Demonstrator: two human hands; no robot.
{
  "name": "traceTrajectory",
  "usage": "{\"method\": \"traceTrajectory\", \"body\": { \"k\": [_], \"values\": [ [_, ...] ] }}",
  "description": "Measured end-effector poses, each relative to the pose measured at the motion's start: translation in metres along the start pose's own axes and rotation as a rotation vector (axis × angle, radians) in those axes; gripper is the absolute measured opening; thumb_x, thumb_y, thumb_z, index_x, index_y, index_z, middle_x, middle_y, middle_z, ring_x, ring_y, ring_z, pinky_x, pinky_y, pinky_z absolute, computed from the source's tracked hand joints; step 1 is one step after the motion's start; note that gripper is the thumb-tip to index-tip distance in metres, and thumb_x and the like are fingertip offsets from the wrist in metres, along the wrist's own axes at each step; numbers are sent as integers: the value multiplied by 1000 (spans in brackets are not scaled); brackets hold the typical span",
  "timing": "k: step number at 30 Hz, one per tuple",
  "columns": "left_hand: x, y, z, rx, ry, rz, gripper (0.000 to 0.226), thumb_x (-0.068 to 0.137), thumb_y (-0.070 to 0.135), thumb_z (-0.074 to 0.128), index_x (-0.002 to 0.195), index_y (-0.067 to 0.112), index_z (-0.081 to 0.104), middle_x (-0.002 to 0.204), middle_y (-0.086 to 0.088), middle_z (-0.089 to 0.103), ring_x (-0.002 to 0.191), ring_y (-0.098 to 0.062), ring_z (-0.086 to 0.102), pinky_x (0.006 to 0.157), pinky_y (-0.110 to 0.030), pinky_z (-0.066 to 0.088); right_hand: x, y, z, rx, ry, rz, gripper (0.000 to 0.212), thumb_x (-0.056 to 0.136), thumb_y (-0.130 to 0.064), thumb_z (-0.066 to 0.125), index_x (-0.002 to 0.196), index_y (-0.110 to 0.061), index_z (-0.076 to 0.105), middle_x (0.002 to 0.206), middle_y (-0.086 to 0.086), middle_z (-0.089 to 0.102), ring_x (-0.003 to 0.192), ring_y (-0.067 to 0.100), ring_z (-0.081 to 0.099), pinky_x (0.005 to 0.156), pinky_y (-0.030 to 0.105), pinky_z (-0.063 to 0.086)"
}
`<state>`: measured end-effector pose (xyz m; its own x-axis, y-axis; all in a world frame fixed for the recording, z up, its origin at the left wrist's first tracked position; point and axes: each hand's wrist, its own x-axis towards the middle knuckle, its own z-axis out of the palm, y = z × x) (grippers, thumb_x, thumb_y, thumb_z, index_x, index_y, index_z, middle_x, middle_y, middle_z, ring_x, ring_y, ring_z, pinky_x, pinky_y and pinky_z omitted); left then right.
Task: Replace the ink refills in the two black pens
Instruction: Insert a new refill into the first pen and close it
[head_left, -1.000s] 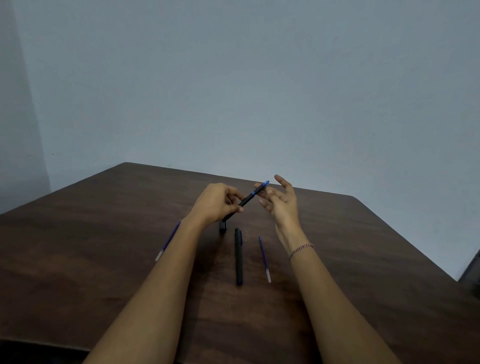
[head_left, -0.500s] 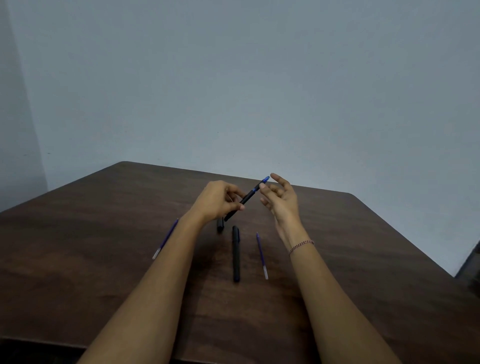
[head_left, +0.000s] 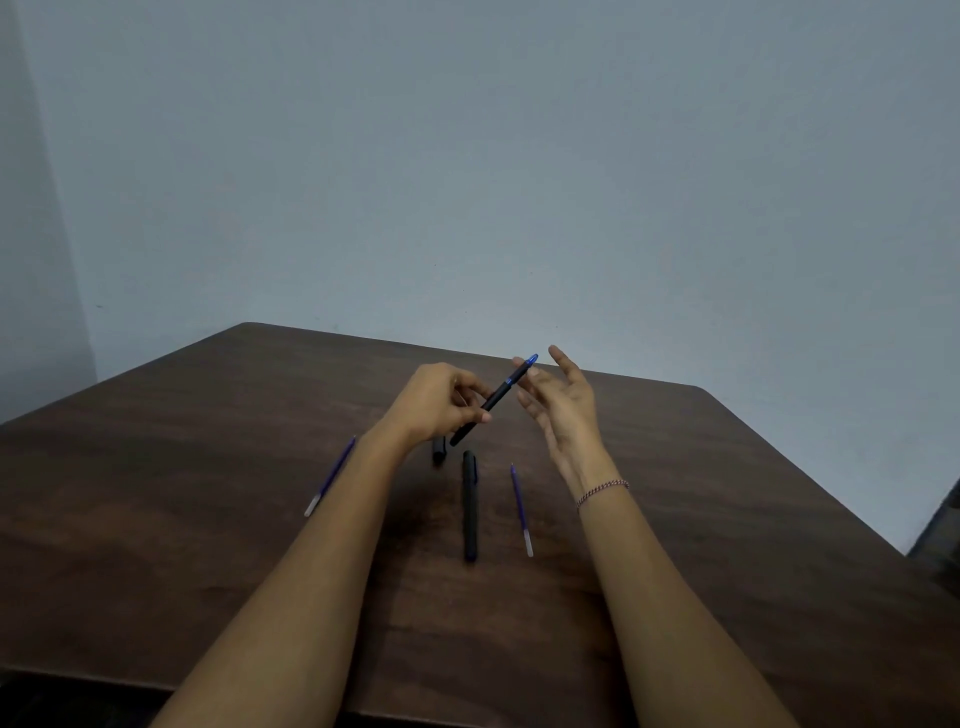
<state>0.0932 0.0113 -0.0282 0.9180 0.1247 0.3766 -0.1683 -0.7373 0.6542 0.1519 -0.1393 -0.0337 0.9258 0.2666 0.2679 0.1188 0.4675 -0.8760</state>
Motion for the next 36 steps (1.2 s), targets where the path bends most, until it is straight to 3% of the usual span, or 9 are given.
{"method": "traceTrajectory", "body": {
  "k": [5, 9, 11, 15, 18, 21, 27, 32, 36],
  "values": [
    [-2, 3, 1, -10, -32, 17, 33, 73, 17, 78, 105, 17, 69, 73, 11, 63, 68, -2, 61, 60, -14, 49, -1, 0, 0, -45, 18, -13, 42, 80, -4, 70, 117, -13, 52, 89, 2, 65, 82, 12, 65, 73, 22, 54],
    [-2, 5, 1, -30, -33, 26, 34, 72, 15, 79, 105, 13, 69, 72, 7, 64, 65, -3, 61, 54, -14, 50, 1, -1, 0, 82, -16, 29, 29, 90, -5, 58, 117, -12, 50, 101, 10, 64, 87, 18, 64, 80, 29, 55],
    [-2, 5, 1, -41, -30, 20, 33, 72, 14, 79, 104, 13, 70, 72, 5, 64, 62, -3, 61, 51, -13, 50, 0, -2, 1, 105, -47, 26, 28, 92, -2, 53, 117, -14, 50, 96, 10, 68, 84, 18, 68, 77, 29, 57],
    [-2, 5, 2, -49, -57, 24, 35, 72, 14, 79, 106, 12, 69, 72, 7, 64, 59, 0, 60, 50, -11, 49, -2, -1, 2, 26, -18, -14, 27, 86, -1, 62, 109, -14, 55, 89, 5, 66, 77, 13, 67, 69, 24, 57],
    [-2, 7, 3, -73, -73, 30, 35, 72, 13, 78, 106, 12, 69, 72, 6, 64, 62, -4, 61, 51, -12, 51, -1, -1, 2, 90, -11, 24, 18, 92, -7, 56, 108, -14, 55, 96, 8, 66, 85, 18, 66, 75, 28, 58],
    [-1, 6, 2, -101, -65, 13, 33, 73, 12, 77, 105, 10, 68, 71, 6, 65, 62, -5, 63, 51, -14, 52, 1, -2, 1, 141, -19, 43, 24, 96, -5, 48, 118, -13, 52, 98, 12, 69, 89, 22, 67, 78, 31, 56],
    [-2, 8, 2, -105, -66, 17, 33, 73, 12, 77, 105, 10, 68, 72, 5, 64, 63, -4, 62, 51, -13, 52, -1, -2, -2, 55, 52, -1, 24, 83, -2, 66, 100, -16, 56, 95, 8, 65, 83, 15, 66, 74, 24, 57],
    [-2, 9, 1, -105, -63, 12, 34, 74, 12, 77, 106, 10, 67, 73, 4, 65, 68, -9, 65, 54, -16, 54, 3, -3, -1, 154, 18, 35, 26, 92, 2, 50, 111, -15, 54, 95, 9, 71, 87, 20, 69, 80, 32, 56],
    [-1, 8, 0, -122, -65, 0, 34, 74, 11, 76, 106, 9, 67, 72, 4, 65, 67, -9, 64, 51, -13, 52, 2, -2, -1, 96, 32, -8, 34, 88, 4, 57, 117, -13, 51, 89, 7, 69, 80, 15, 69, 73, 26, 57]
  ]
}}
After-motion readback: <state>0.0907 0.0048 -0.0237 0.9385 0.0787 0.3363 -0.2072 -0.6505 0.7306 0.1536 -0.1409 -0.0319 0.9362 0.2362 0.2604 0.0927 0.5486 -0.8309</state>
